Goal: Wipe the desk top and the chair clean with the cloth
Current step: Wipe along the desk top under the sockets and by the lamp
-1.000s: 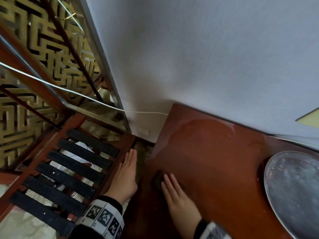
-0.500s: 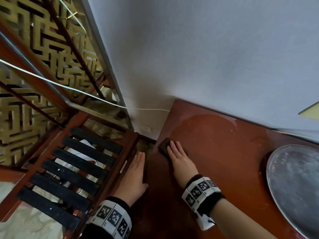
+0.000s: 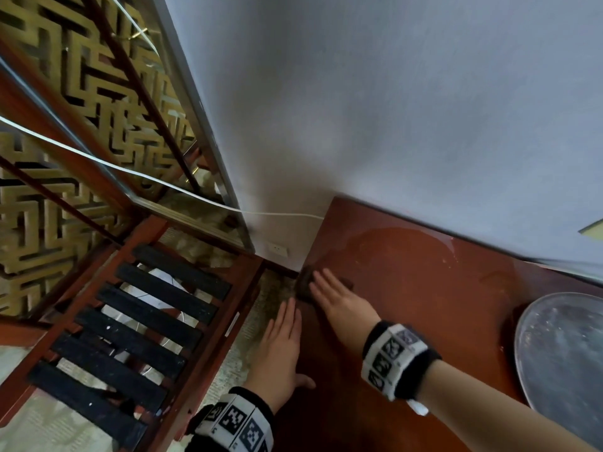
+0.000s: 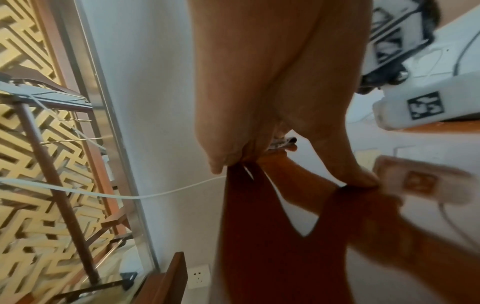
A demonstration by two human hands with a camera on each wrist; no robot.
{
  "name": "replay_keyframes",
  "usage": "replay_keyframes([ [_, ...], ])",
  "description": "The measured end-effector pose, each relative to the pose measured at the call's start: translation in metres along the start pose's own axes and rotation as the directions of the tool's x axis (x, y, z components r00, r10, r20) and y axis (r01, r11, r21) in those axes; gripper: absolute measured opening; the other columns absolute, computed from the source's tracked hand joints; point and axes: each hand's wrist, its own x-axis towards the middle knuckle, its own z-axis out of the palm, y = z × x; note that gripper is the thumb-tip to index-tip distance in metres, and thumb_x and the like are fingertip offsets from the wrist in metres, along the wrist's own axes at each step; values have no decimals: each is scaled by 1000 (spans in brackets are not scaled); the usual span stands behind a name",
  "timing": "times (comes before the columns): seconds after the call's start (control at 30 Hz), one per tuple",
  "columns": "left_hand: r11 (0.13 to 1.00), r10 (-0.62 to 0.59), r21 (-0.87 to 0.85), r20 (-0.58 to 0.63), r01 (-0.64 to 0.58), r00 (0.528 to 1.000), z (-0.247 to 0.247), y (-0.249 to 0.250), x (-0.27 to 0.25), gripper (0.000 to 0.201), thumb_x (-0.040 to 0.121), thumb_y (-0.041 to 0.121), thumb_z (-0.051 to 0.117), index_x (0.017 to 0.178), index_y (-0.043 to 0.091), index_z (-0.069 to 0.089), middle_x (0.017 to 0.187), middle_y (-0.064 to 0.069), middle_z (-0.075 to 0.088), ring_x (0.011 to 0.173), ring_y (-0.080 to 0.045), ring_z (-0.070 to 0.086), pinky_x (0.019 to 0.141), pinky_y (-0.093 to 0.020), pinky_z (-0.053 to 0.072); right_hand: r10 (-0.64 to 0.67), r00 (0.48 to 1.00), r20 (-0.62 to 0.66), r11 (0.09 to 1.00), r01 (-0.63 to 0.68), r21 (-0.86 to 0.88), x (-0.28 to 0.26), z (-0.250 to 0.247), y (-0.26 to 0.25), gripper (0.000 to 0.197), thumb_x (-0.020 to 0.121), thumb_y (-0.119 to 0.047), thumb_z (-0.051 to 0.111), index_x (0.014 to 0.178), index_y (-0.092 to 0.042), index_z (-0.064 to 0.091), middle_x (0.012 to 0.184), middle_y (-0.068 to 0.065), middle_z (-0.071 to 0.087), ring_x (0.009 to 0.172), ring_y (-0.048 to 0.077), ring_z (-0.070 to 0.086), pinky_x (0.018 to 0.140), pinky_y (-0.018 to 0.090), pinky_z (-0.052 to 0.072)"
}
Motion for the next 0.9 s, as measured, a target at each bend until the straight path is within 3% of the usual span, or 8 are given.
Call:
replay_keyframes([
  [0.1,1000,6,1,-7,-6,1000,-1,4,6,120,76,47,71,148,5,-14,152,-11,-30,140,-20,-28,118,-31,-10,-47,998,34,998,46,44,-4,1,6,60,71,-16,23,106,-14,71,117,4,66,110,16,62,79,20,52],
  [0.17,1000,12,3,-4,-11,1000,-2,6,9,121,76,48,71,148,6,-17,152,-9,-32,140,-20,-28,116,-30,-11,110,994,-17,989,-108,98,12,-7,33,61,85,-12,12,138,-5,42,149,10,33,138,21,31,102,31,43],
  [0.2,1000,9,4,-6,-9,1000,-3,7,10,121,76,48,71,148,7,-17,152,-9,-32,140,-19,-28,116,-30,-11,164,985,54,983,-168,79,20,-14,45,55,93,-9,12,147,-8,22,157,7,12,144,19,11,110,35,33],
  [0.27,1000,7,17,-10,-7,1000,-6,10,14,123,74,49,72,148,7,-17,152,-9,-31,141,-20,-27,115,-30,-11,235,965,113,957,-250,143,30,-26,54,55,97,-3,21,150,-12,6,158,2,-4,145,18,-4,113,39,21],
  [0.43,997,-51,58,31,49,998,-10,19,26,128,70,48,76,148,2,-14,155,-16,-23,143,-25,-23,114,-31,-13,-169,975,143,979,150,134,5,-19,11,56,99,-5,24,150,-13,3,157,5,-8,144,20,-9,115,31,12],
  [0.53,997,-53,60,49,50,997,-11,22,29,130,69,48,77,147,3,-17,153,-15,-28,142,-25,-25,114,-32,-12,-32,987,154,987,8,159,24,-22,43,58,97,-2,24,150,-16,3,157,1,-8,145,16,-7,115,28,11],
  [0.67,998,-47,41,48,45,998,-14,22,29,128,71,47,76,147,4,-19,152,-13,-31,141,-23,-27,113,-30,-13,287,943,167,931,-316,185,61,-36,81,57,97,-4,26,150,-15,8,158,0,-4,145,18,-4,115,42,20],
  [0.9,999,-43,28,9,43,999,-21,26,43,130,69,51,76,147,3,-17,153,-13,-29,142,-24,-24,115,-32,-11,-29,975,221,996,10,84,35,-24,25,56,98,-6,26,149,-5,2,157,8,-8,144,23,-8,116,32,9],
])
